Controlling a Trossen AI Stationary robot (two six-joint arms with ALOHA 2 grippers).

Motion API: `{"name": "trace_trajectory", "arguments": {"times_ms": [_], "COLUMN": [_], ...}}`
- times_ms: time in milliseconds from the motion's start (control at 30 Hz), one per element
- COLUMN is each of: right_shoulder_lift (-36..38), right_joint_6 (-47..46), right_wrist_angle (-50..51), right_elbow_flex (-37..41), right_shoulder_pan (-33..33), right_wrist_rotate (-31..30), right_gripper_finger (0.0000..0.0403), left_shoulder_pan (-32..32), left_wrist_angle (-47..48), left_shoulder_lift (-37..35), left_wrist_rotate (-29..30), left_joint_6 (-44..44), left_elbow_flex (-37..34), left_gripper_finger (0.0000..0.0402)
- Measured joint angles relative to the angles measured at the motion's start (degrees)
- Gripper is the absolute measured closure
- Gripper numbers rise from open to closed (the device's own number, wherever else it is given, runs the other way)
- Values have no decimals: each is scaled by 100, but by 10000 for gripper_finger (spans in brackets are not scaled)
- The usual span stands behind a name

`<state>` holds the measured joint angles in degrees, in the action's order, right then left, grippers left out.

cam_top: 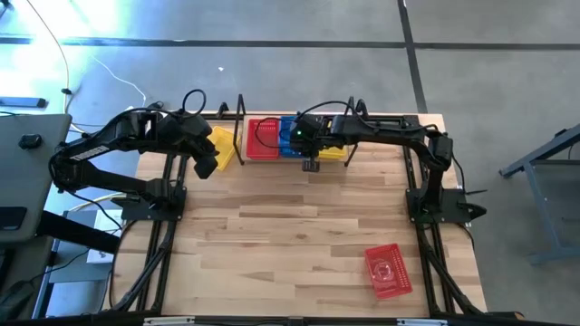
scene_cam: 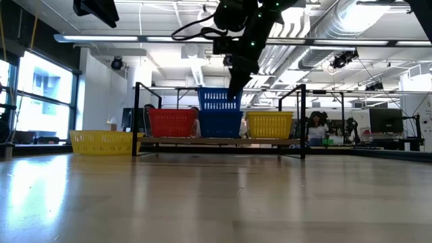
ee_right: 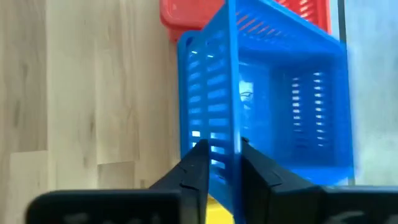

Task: Stack baskets on shelf by color
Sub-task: Stack the blue bin on top of the blue bin on the shelf, then stack the yellow bin on top of the yellow bin on the shelf

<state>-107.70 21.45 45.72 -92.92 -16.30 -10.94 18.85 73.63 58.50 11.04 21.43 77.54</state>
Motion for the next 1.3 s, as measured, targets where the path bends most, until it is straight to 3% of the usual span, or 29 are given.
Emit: {"name": "trace_trajectory", "arguments": {"times_ms": [167, 267, 867, 1133, 1300], "right_shoulder_lift": [-3, -22, -22, 79, 81], "right_joint_6": [-83, -113, -194, -278, -341], "right_wrist_angle": [-26, -50, -53, 247, 591], "right_elbow_flex": [0, 0, 0, -200, -605], "right_shoulder_pan": [-4, -8, 8, 156, 177], "right_wrist_rotate": [23, 28, -44, -68, -386], "right_gripper_finger": [392, 399, 297, 288, 288], "left_shoulder_pan": [0, 0, 0, -2, -3], "left_wrist_angle": [2, 2, 2, 57, 569], "left_shoulder_lift": [0, 0, 0, 0, 0], "left_wrist_rotate": [8, 9, 8, 10, 19], "left_joint_6": [-15, -17, -17, 228, 559], "left_elbow_flex": [0, 0, 0, 0, 0], "left_gripper_finger": [282, 282, 282, 282, 282]}}
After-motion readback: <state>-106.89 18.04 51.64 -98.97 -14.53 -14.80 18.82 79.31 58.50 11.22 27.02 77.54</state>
